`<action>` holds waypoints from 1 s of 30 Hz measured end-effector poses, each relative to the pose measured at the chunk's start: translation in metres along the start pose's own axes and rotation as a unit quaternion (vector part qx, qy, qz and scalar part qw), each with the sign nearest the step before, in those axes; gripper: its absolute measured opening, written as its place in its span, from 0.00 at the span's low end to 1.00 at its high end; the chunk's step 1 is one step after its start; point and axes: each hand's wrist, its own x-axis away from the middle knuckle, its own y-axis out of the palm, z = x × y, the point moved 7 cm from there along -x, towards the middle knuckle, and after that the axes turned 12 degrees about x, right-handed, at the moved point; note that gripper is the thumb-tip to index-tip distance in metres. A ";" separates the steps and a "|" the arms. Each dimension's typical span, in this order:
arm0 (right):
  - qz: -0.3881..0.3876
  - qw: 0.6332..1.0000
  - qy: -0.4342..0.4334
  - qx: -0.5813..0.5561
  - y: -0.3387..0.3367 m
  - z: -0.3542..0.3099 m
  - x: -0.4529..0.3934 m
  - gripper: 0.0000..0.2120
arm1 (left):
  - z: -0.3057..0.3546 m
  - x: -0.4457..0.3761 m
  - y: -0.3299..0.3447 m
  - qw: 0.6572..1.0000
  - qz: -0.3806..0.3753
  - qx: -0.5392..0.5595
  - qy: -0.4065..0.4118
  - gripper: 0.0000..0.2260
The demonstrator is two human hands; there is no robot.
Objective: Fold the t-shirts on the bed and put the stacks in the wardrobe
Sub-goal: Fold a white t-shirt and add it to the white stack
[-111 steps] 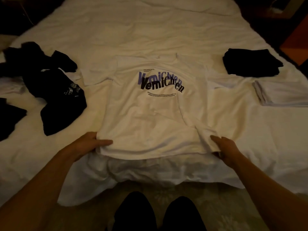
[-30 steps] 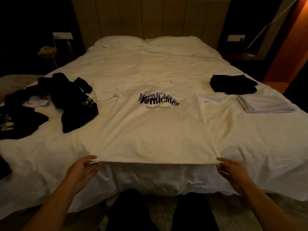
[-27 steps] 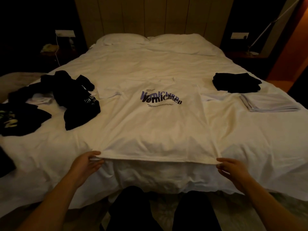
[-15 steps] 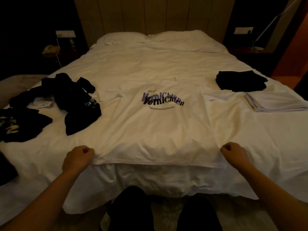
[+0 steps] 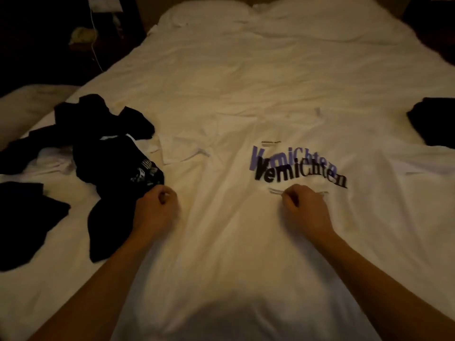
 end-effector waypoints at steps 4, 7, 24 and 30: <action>-0.071 0.997 -0.004 -0.018 0.037 -0.067 -0.050 0.07 | 0.002 -0.058 0.004 0.989 -0.050 0.092 -0.100 0.05; -0.144 0.989 0.015 -0.029 0.058 -0.107 -0.076 0.08 | 0.004 -0.103 0.001 0.977 -0.080 0.112 -0.164 0.09; -0.216 0.630 0.534 -0.521 0.191 -0.257 -0.098 0.14 | -0.020 -0.263 0.042 0.877 -0.113 0.227 -0.408 0.19; -0.222 0.587 0.543 -0.558 0.188 -0.304 -0.113 0.11 | 0.022 -0.317 0.019 0.927 -0.050 0.236 -0.287 0.13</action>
